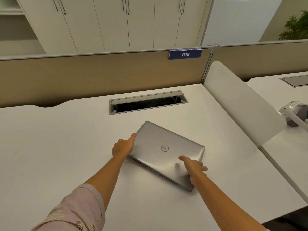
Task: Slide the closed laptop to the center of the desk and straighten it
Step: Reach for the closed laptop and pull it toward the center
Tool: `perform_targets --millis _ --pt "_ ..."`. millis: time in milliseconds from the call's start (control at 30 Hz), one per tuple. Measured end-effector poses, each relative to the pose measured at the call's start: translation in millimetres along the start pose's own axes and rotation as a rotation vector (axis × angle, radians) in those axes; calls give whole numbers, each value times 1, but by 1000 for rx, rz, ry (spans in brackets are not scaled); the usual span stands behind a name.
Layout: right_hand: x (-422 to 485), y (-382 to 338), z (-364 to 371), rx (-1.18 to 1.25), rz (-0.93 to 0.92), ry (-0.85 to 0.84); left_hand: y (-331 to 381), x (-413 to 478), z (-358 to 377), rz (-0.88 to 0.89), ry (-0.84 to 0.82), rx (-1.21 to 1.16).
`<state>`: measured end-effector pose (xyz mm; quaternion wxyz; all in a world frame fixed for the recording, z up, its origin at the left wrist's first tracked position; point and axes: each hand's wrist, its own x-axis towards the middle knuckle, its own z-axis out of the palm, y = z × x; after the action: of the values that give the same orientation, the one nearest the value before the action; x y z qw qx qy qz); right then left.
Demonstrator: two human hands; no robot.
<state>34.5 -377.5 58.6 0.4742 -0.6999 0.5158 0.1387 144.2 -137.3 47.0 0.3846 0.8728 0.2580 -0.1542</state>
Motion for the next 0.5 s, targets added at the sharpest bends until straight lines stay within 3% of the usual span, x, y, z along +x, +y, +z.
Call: perform_targets --millis 267,500 --pt "-41 25 49 139 47 -81 -13 13 -26 63 25 167" --pt "-55 38 65 73 30 -79 -23 20 -22 105 8 235"
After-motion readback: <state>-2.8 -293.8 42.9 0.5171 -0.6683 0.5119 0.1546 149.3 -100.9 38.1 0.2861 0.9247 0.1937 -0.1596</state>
